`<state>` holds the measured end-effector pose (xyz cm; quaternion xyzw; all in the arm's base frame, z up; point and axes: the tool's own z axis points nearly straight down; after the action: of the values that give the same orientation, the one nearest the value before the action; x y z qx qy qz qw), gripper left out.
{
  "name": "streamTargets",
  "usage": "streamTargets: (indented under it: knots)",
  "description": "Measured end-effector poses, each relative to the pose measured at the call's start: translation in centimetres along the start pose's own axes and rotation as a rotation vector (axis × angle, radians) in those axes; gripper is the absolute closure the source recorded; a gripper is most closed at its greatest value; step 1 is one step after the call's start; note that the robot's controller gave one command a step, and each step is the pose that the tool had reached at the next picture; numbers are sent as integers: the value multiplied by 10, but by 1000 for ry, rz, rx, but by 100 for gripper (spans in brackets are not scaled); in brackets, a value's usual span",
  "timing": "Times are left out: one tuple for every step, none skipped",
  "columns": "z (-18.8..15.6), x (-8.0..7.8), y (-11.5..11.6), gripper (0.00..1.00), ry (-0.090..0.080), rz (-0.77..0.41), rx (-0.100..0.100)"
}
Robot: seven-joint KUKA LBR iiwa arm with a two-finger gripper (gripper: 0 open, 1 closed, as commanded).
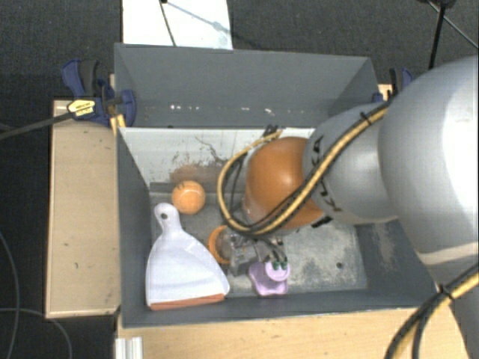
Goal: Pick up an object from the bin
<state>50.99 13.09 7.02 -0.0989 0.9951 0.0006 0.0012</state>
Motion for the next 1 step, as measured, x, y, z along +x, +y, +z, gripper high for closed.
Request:
streamTargets:
  knots:
    - [-53,8,9,100,8,-9,1]
